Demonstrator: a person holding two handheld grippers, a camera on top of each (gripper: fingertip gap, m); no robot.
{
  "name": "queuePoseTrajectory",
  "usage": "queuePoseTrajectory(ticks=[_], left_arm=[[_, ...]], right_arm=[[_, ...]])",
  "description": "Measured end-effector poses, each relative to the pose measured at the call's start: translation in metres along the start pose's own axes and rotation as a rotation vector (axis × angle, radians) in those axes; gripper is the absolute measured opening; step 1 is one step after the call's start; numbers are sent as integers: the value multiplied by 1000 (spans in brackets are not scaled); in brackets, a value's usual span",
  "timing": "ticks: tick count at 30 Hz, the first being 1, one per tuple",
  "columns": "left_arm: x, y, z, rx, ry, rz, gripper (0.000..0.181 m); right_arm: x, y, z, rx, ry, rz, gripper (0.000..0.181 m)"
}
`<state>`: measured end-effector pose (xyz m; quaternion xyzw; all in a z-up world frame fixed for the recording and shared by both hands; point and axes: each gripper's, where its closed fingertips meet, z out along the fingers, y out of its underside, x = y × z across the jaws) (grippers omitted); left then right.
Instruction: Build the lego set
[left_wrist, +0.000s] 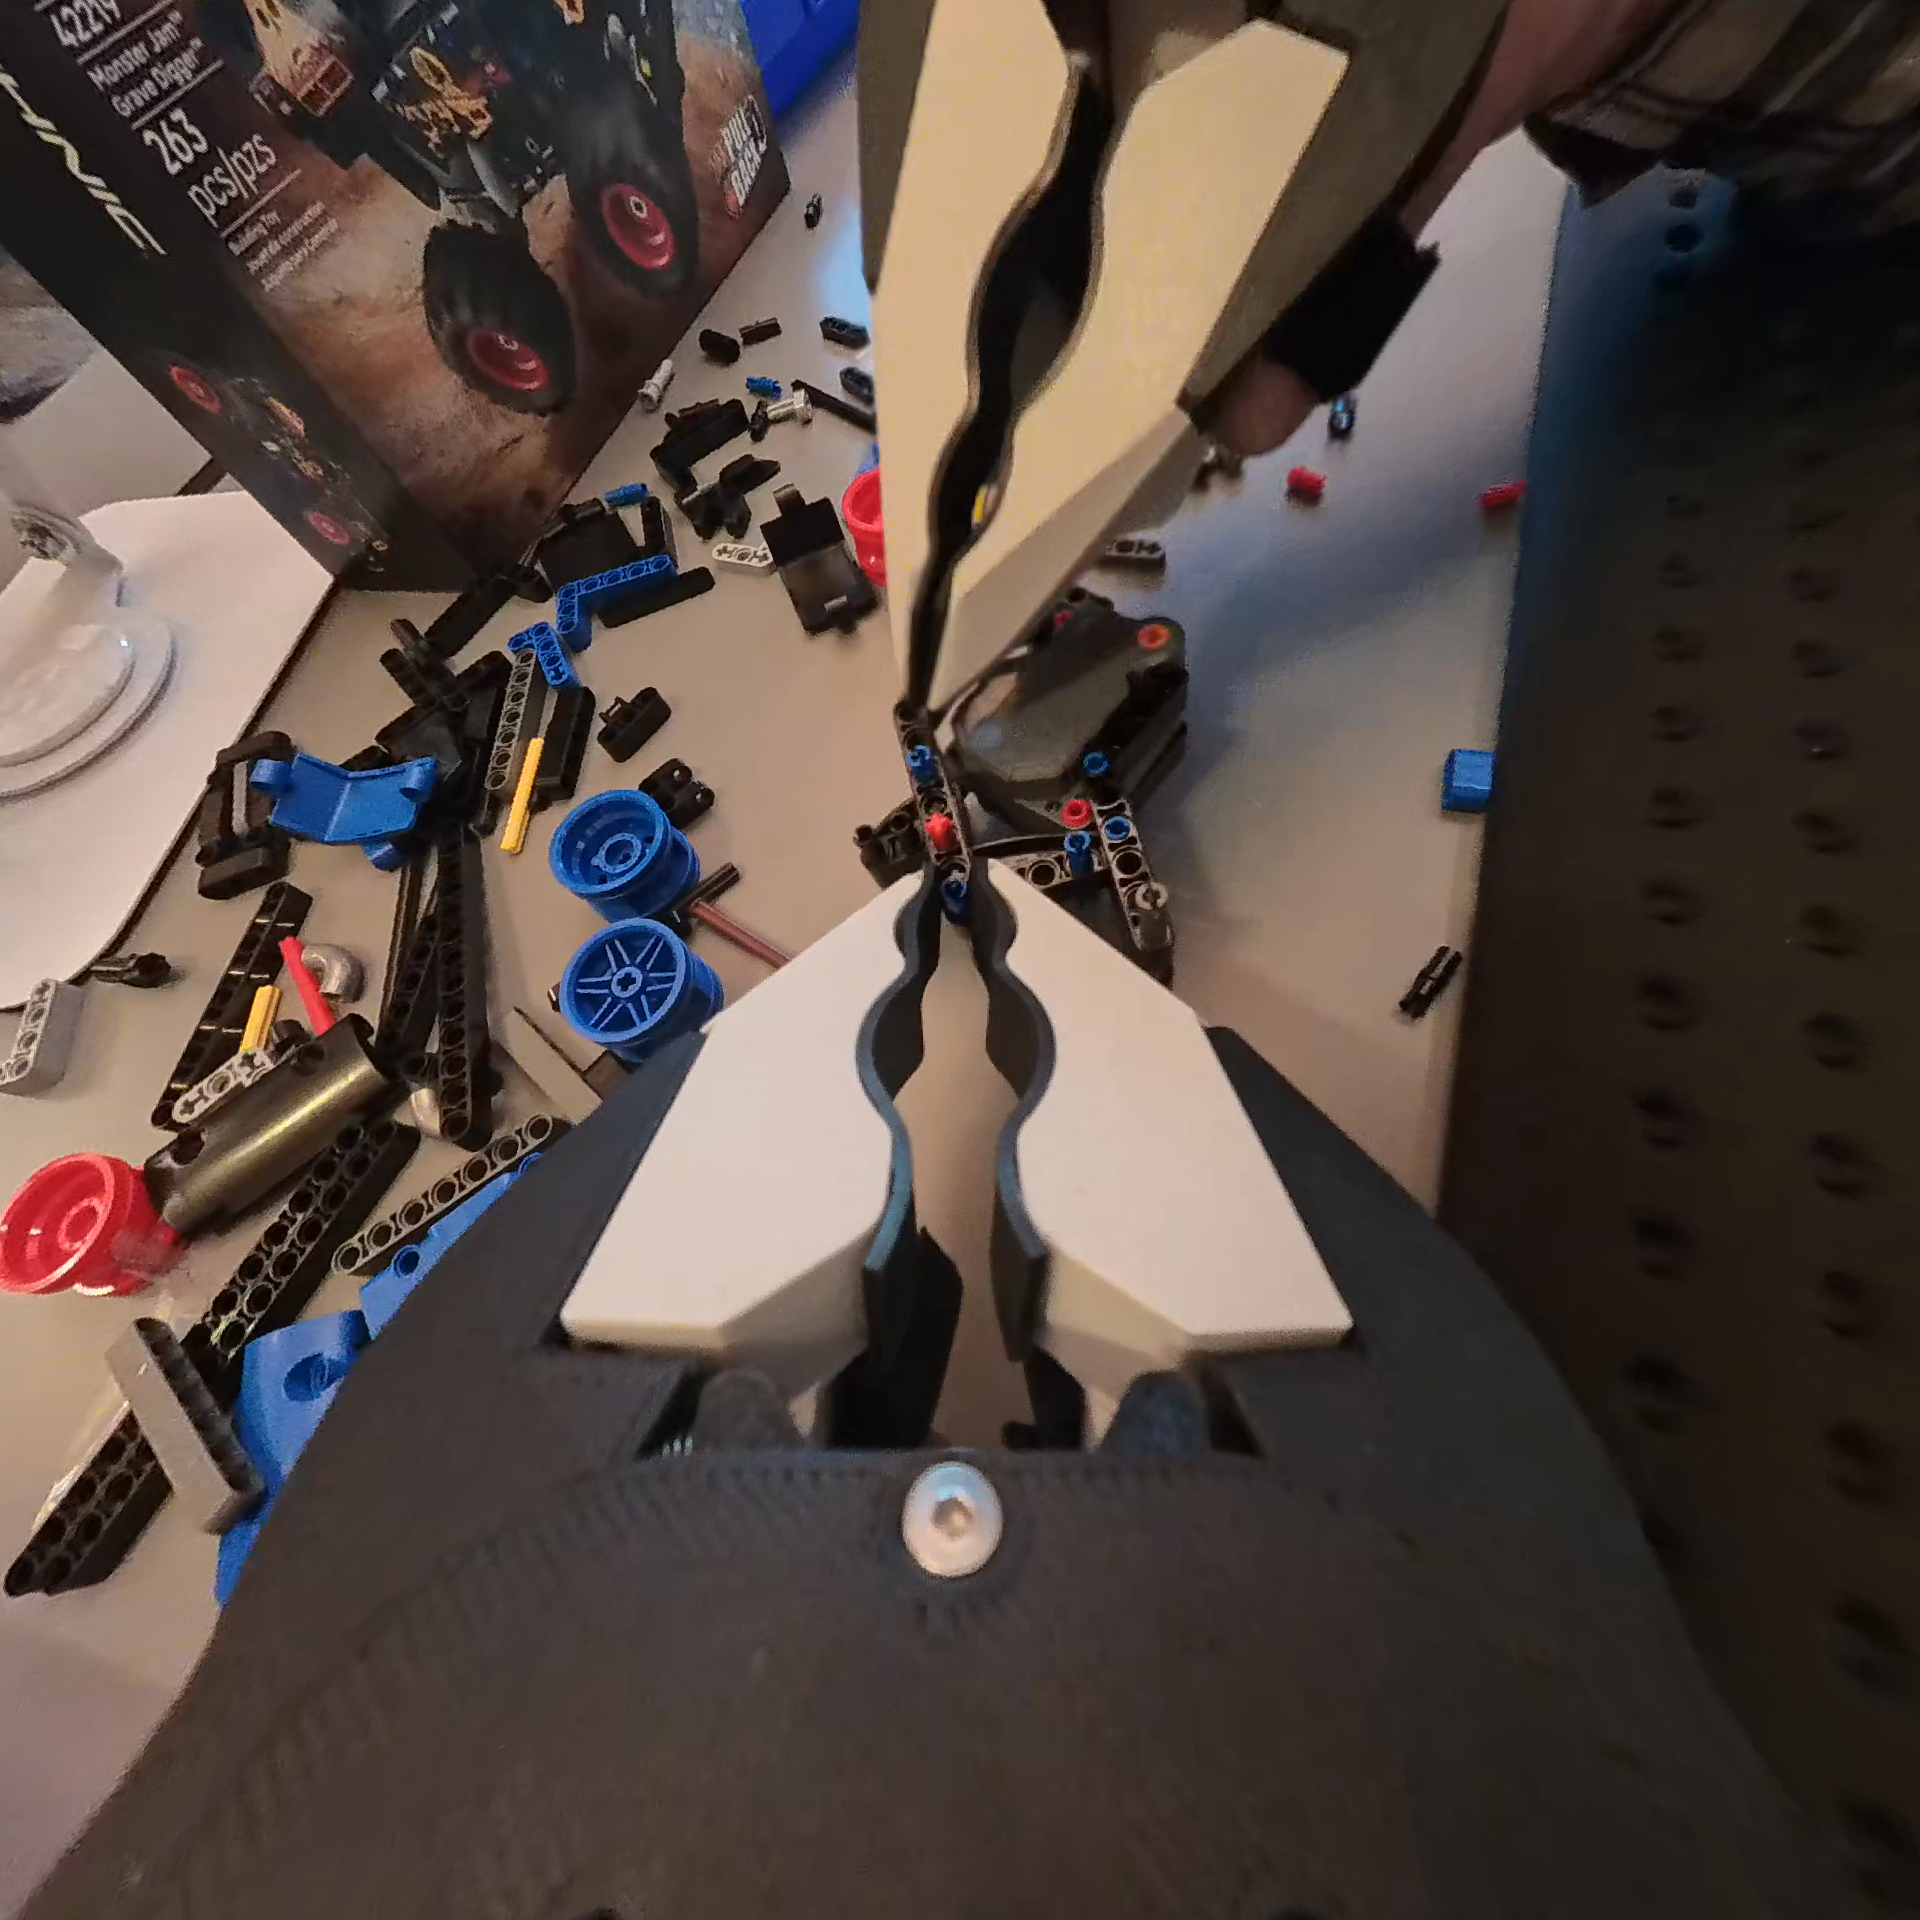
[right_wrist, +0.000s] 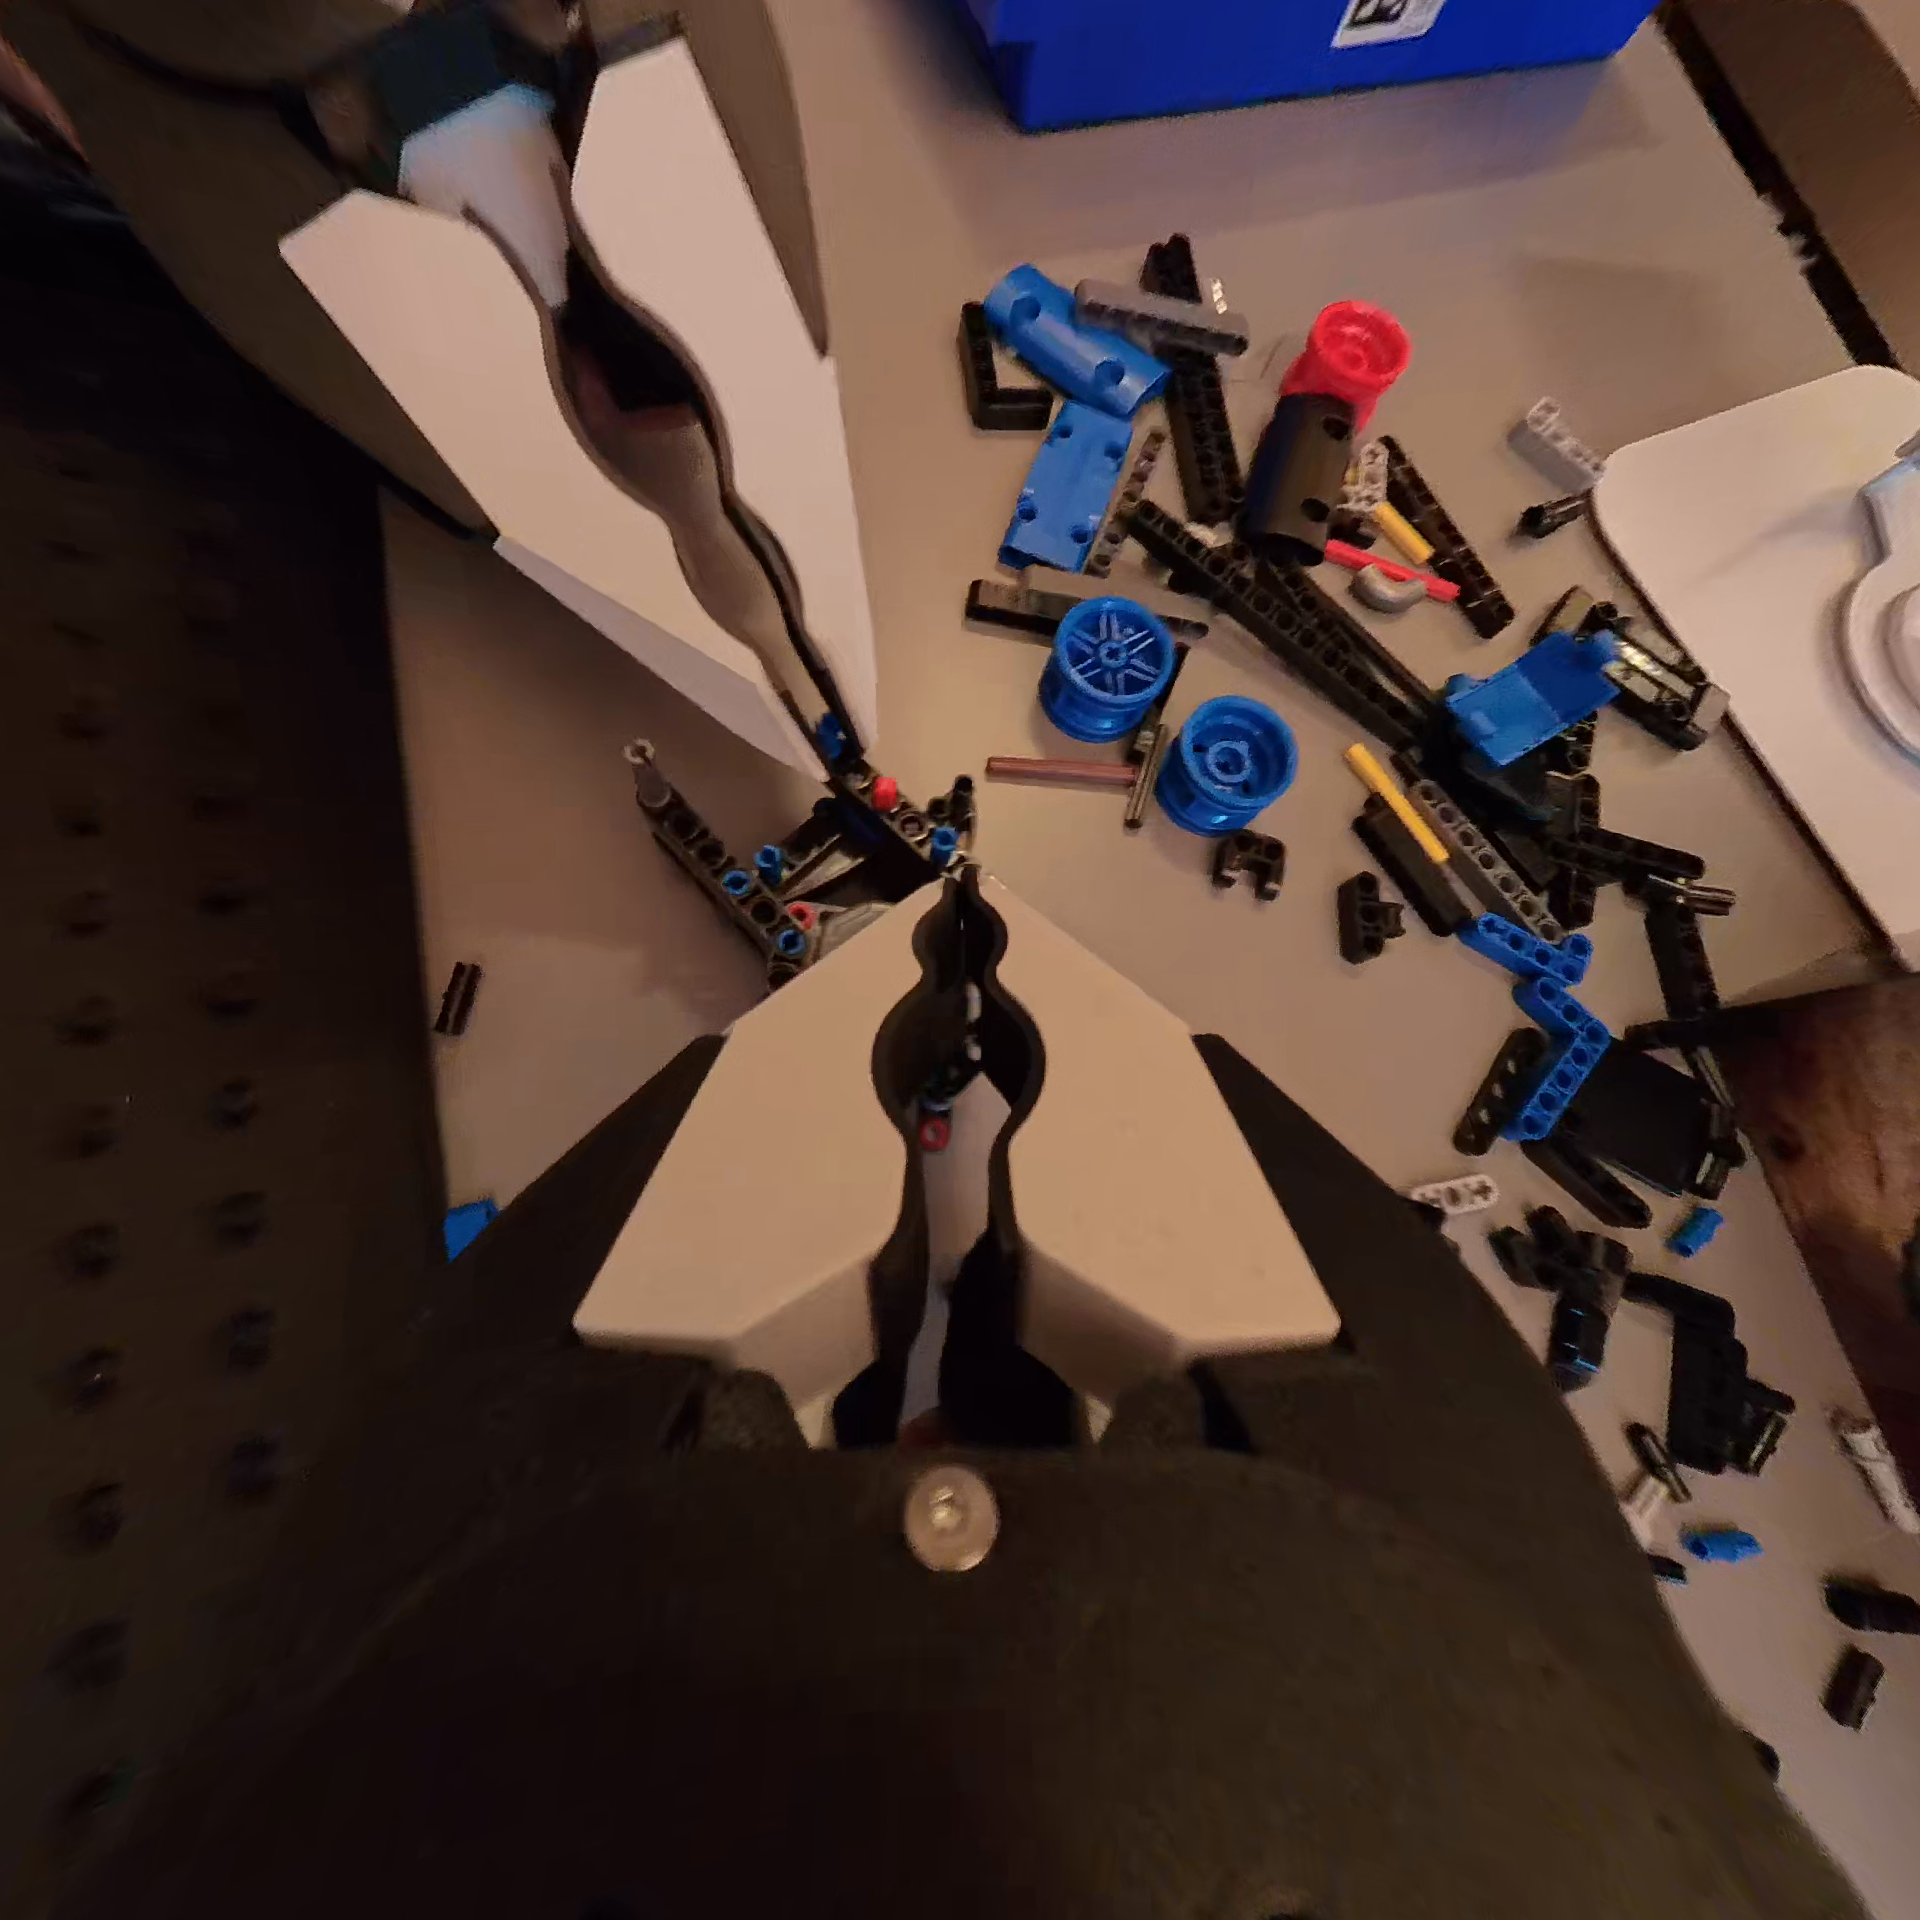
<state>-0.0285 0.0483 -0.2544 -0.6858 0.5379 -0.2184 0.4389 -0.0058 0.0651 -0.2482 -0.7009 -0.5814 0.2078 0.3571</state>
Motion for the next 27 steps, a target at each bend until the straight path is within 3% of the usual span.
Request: queuePoseTrajectory(ticks=[24, 25, 26, 27], left_arm=[[3, -4, 0, 40, 32, -29, 4], [0, -3, -1, 37, 18, -39, 13], [-1, -3, -3, 39, 18, -52, 23], [0, -2, -4, 37, 33, -66, 26]], right_arm=[[3, 5, 4, 18, 10, 24, 0], [5, 1, 1, 49, 12, 50, 2], [9, -1, -3, 64, 16, 71, 18], [10, -1, -6, 66, 14, 71, 17]])
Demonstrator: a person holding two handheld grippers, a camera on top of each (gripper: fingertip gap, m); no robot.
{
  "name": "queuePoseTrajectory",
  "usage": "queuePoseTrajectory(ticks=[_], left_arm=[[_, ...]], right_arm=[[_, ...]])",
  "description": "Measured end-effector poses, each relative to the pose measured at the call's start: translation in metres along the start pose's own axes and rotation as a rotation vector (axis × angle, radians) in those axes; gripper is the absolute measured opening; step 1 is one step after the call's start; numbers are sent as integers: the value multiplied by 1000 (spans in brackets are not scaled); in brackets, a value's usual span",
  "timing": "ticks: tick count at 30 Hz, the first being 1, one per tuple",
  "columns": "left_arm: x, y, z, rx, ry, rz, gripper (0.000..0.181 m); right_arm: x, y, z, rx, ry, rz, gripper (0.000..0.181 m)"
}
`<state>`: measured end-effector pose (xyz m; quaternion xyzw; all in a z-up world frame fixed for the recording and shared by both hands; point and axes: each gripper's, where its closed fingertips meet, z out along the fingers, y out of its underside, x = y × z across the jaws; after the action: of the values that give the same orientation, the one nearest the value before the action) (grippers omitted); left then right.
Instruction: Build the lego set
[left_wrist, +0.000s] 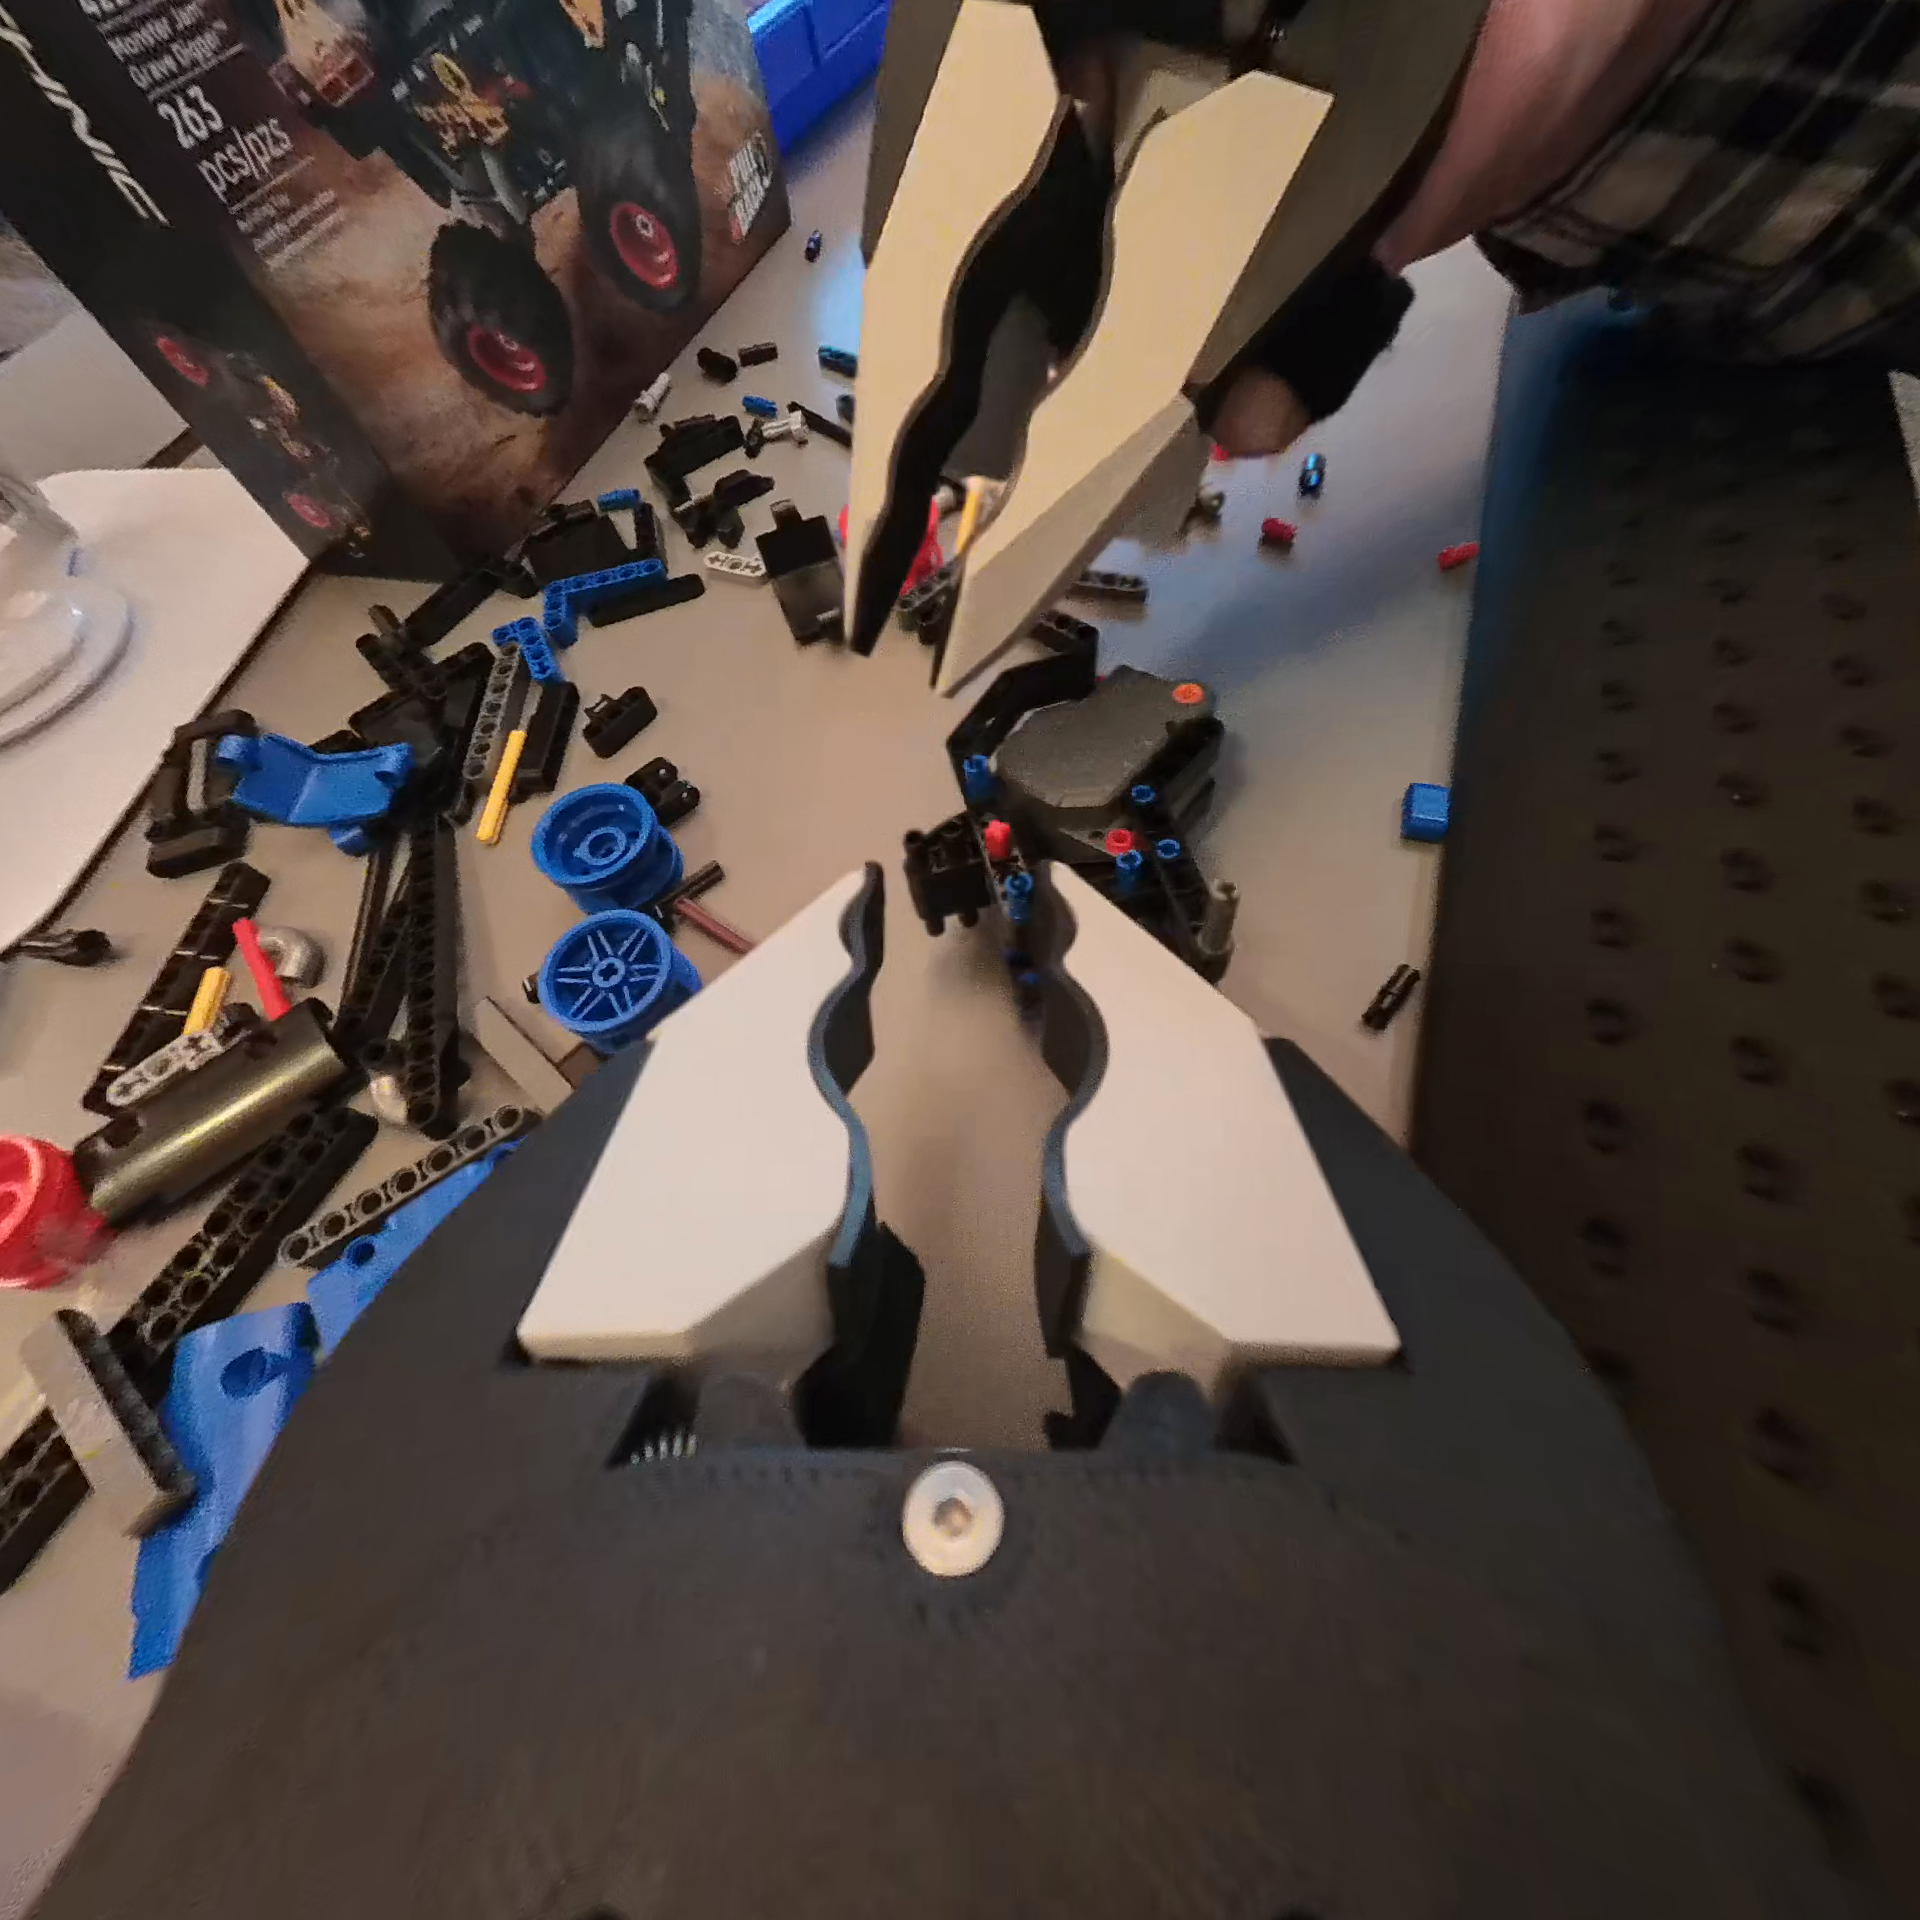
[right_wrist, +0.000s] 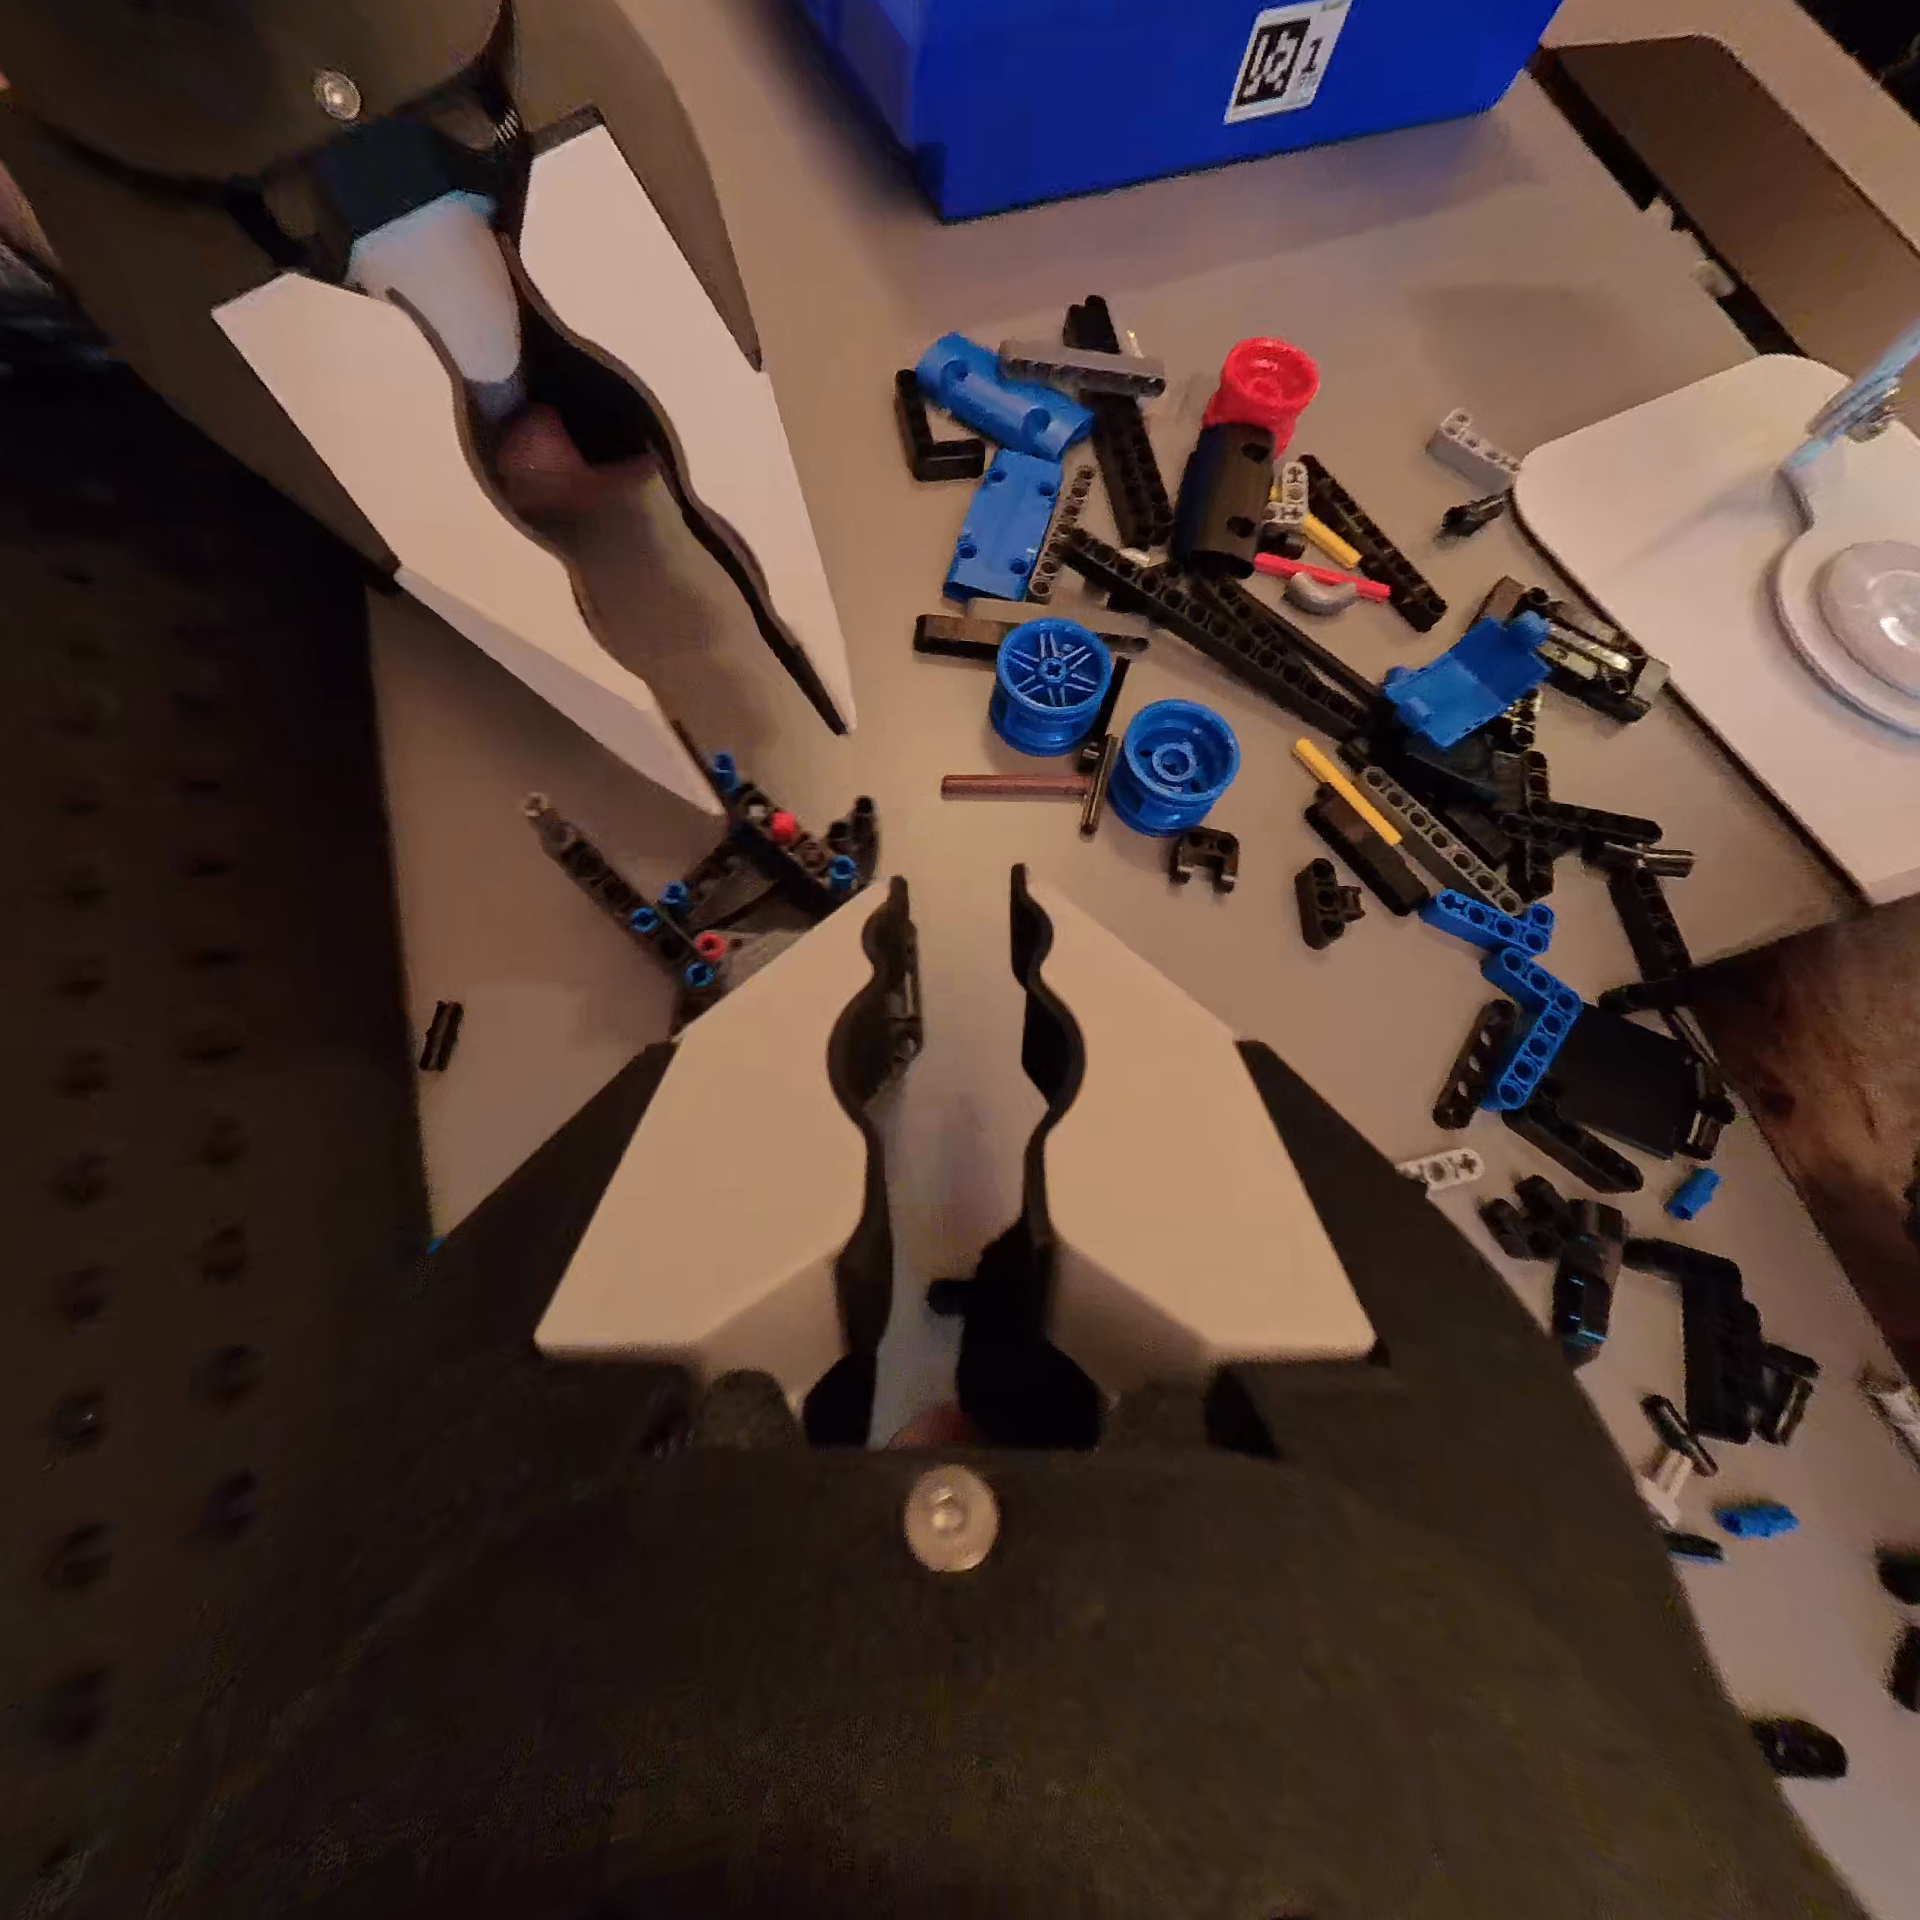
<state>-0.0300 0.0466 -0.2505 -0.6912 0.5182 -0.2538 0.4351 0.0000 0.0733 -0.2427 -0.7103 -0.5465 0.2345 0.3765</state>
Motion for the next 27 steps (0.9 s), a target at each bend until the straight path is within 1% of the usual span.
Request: queuePoseTrajectory(ticks=[1, 2, 3, 4, 5, 7, 8, 9, 10, 11, 15, 18, 20, 22, 24, 25, 27], left_arm=[[0, 1, -1, -2, 10, -7, 27], [-1, 2, -2, -4, 9, -10, 29], [-3, 1, -4, 0, 1, -10, 26], [-2, 1, -5, -1, 8, -11, 24], [1, 2, -5, -5, 22, -14, 25], [10, 5, -6, -10, 79, -35, 26], [13, 7, -7, -7, 106, -55, 30], [16, 10, -8, -16, 121, -63, 34], [14, 13, -8, -29, 108, -51, 34], [13, 14, -6, -33, 94, -33, 30], [22, 15, 4, -51, 115, 14, 13], [20, 15, 5, -52, 95, 57, 5], [17, 14, 4, -71, 28, 186, 4], [16, 8, 2, -84, -28, 319, 4], [13, 2, 1, -115, -112, 512, 4], [13, 0, 1, -134, -151, 609, 4], [11, -8, 0, -150, -230, 777, 4]], right_arm=[[0, 4, 0, -17, -7, 1, 15], [-1, 11, 3, -54, -24, 12, 18], [-2, 17, 5, -76, -44, 30, 23], [-4, 17, 4, -67, -71, 47, 23], [-8, 18, 3, -65, -97, 56, 21], [-11, 21, 3, -78, -114, 52, 10], [-12, 21, 3, -81, -118, 51, 7], [-13, 22, 3, -82, -121, 51, 0], [-14, 22, 3, -82, -123, 46, 0], [-15, 22, 3, -82, -130, 45, 0], [-18, 19, 2, -66, -153, 66, 0], [-16, 20, 0, -64, -148, 78, 0], [-13, 19, -3, -46, -152, 94, 12], [-13, 16, -8, -19, -177, 100, 17], [-14, 14, -13, -4, -208, 105, 24], [-16, 13, -16, 2, -229, 102, 35], [-20, 11, -19, 19, -266, 86, 42]])
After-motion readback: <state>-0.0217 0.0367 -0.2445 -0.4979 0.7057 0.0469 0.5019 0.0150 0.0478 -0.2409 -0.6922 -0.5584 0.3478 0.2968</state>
